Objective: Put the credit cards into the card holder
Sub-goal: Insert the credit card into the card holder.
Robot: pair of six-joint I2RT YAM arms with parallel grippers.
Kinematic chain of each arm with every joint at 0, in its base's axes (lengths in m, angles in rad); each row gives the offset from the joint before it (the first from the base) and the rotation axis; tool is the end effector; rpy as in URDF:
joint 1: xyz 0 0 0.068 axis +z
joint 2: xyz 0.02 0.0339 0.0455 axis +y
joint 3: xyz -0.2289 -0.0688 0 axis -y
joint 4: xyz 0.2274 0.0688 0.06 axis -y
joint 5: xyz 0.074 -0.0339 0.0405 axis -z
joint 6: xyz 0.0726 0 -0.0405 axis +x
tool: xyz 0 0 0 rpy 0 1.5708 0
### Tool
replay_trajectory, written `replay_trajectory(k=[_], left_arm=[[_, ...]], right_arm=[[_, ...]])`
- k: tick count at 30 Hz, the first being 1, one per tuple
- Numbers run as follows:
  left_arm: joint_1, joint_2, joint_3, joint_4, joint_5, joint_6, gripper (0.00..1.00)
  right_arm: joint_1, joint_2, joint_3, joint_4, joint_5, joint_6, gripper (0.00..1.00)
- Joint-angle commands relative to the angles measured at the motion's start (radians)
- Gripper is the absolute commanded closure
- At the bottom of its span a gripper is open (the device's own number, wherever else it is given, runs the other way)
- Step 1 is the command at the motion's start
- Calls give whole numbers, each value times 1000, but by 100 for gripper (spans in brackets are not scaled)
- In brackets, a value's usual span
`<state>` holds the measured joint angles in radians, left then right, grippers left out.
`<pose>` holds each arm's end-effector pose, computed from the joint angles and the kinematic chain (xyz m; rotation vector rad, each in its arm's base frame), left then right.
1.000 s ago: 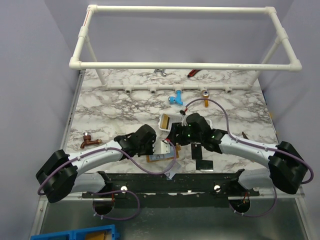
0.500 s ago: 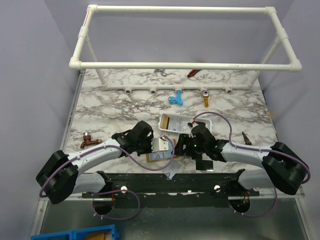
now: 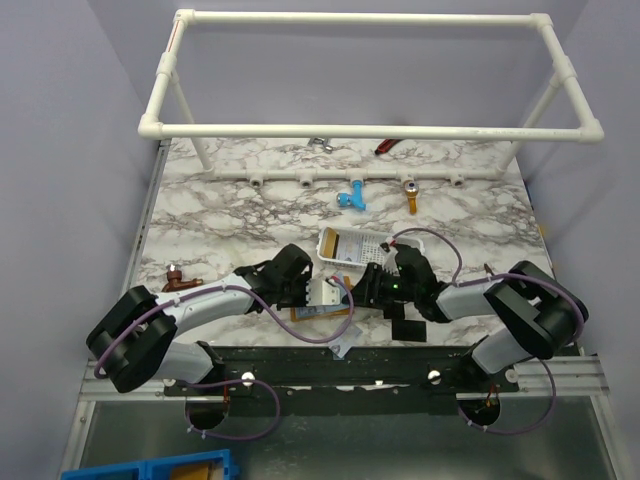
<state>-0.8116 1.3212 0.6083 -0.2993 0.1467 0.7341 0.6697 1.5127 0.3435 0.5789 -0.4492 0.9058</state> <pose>0.1658 -0.1901 0.1083 1.8408 1.8097 -0.2182 0.1895 0.1902 0.0786 -0.0080 2.4423 1.3078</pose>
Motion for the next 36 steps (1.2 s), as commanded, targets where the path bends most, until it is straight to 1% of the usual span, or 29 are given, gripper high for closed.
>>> replay_trajectory(k=[1,4,8,18,21,25,27,30,36], left_arm=[[-17,32,-12,4,-3,4,100],[-20,30,-13,0,-8,1,100],[-20,15,-26,10,-21,0,100],[-20,2,-39,15,-24,-11,100],[-20,-8,-45,15,-21,-15,100],[-20,-18,-45,15,-17,-19,100],[-21,-23,-46,14,-14,-21,100],[-20,-29,-46,14,-12,-23,100],[-18,-40,-33,4,5,-25,100]], right_arm=[[3,23,-12,137,-122,36,53],[2,-1,-20,156,-129,47,49],[-16,-60,-71,184,-118,63,40],[-41,-39,-77,189,-161,76,39],[-42,6,-76,245,-179,93,38],[-44,56,-84,436,-207,157,38],[-44,57,-73,464,-209,162,39],[-45,54,-55,435,-200,141,40],[-43,55,13,160,-95,22,47]])
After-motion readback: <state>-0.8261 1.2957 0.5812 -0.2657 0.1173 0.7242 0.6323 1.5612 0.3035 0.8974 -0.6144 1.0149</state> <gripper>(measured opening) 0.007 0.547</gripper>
